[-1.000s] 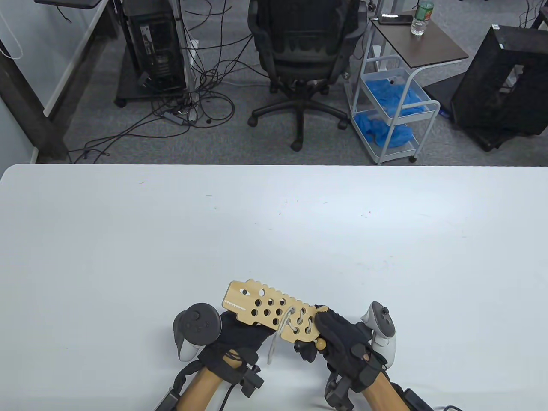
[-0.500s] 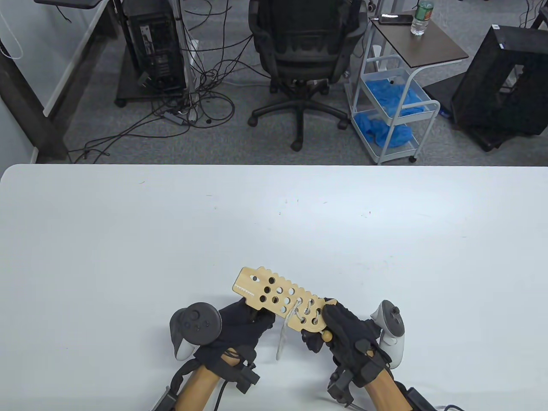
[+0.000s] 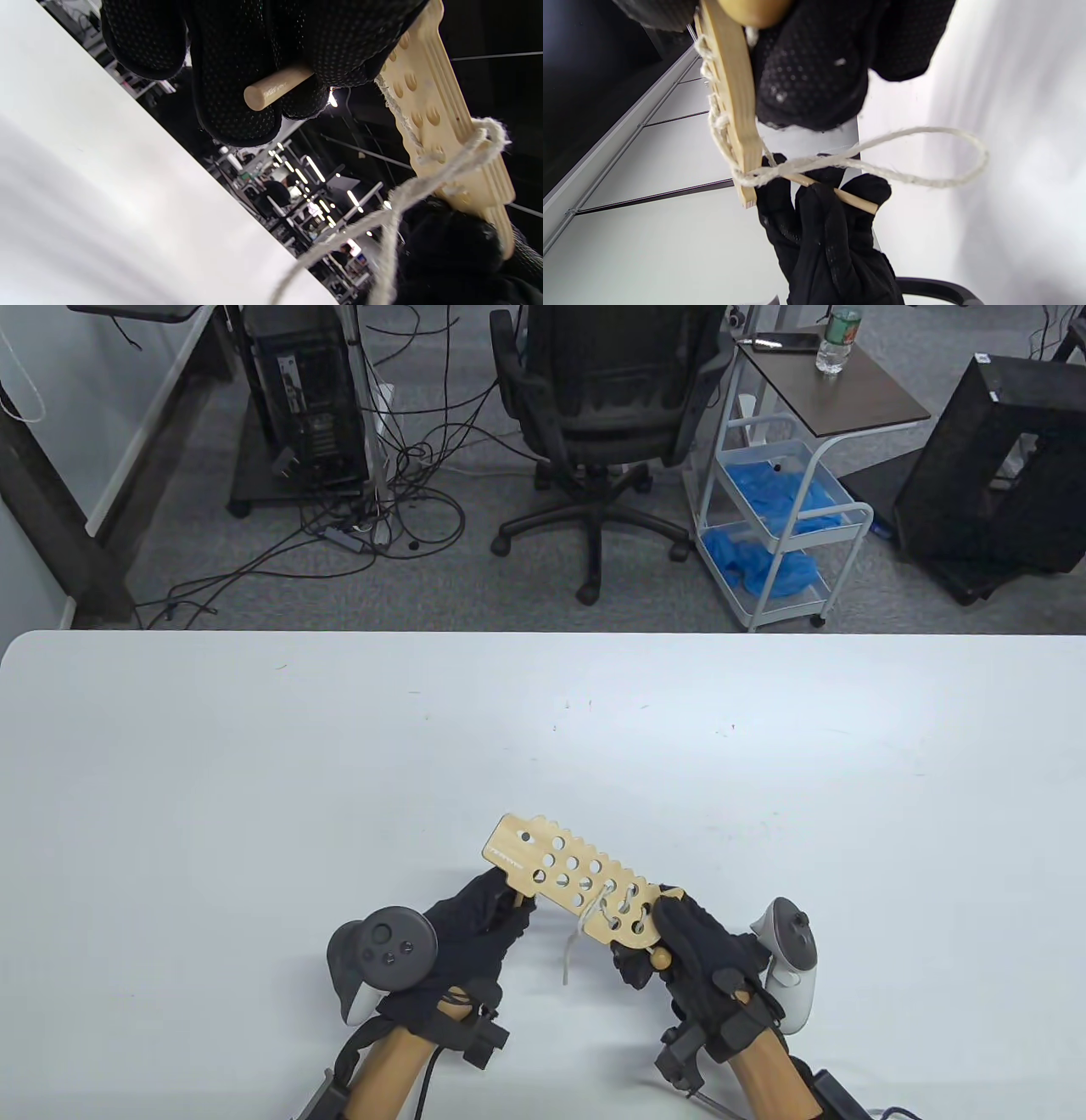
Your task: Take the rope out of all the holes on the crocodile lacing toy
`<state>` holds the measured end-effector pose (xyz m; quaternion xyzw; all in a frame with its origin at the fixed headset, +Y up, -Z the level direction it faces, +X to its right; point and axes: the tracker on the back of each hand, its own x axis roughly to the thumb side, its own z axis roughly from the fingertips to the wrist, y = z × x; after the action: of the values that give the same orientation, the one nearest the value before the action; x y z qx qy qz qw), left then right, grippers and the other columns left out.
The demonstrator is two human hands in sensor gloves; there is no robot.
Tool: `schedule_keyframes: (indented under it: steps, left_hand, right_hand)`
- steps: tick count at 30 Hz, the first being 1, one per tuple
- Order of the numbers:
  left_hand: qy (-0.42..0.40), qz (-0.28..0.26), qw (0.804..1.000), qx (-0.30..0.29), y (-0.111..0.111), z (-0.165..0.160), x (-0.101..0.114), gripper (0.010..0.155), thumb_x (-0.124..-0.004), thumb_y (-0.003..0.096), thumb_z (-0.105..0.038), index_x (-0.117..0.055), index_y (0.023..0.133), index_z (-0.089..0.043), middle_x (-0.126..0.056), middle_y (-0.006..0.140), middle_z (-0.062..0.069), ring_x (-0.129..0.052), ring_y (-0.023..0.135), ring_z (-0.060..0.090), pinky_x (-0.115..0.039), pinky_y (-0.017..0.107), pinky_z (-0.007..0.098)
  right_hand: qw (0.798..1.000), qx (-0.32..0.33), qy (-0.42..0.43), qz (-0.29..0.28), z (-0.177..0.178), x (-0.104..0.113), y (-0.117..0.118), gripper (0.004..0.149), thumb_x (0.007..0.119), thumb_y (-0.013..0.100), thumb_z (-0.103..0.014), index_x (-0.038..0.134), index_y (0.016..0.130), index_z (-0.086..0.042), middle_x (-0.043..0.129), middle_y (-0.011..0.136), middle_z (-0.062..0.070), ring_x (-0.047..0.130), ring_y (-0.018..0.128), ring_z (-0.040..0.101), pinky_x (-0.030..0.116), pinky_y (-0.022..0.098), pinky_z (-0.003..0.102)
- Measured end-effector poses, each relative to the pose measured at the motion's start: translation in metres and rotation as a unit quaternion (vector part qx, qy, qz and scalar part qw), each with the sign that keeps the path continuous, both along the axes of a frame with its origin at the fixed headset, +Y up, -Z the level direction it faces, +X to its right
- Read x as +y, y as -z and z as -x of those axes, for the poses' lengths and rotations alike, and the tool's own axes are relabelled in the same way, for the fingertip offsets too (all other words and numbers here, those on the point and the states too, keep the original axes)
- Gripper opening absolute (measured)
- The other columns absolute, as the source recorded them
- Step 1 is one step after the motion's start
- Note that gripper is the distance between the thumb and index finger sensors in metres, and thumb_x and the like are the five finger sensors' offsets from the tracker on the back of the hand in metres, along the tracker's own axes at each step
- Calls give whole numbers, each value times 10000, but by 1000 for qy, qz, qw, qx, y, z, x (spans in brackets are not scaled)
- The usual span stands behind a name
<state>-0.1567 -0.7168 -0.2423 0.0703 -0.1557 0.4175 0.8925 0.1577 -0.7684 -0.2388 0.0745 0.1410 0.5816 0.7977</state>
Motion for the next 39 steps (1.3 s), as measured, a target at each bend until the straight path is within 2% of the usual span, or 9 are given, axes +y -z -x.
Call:
schedule_keyframes:
  steps: [20, 29, 39]
  left_hand:
    - [17, -5, 996, 86, 5, 22, 0, 566, -876, 439, -367, -691, 968, -447, -1015, 777, -115, -1087, 530, 109, -846, 568, 480]
    - [26, -1, 993, 116, 8, 31, -1, 516, -883, 428, -388, -748, 924, -433, -1046, 758, -131, -1089, 524, 101, -850, 565, 479]
    - [57, -16, 988, 144, 9, 38, 4, 457, -899, 389, -436, -844, 842, -406, -1103, 674, -121, -1096, 492, 84, -858, 557, 477]
  right_hand:
    - [994, -87, -44, 51, -24, -11, 6, 492, 687, 513, -452, 706, 890, -136, 943, 704, 85, 1011, 399, 213, 774, 557, 523]
    - [988, -122, -70, 58, -38, -15, 11, 491, 690, 512, -454, 700, 885, -136, 940, 703, 80, 1010, 402, 210, 773, 558, 522]
    - [979, -171, -95, 60, -51, -15, 10, 483, 717, 499, -446, 733, 855, -120, 959, 663, 93, 1017, 364, 217, 784, 530, 527]
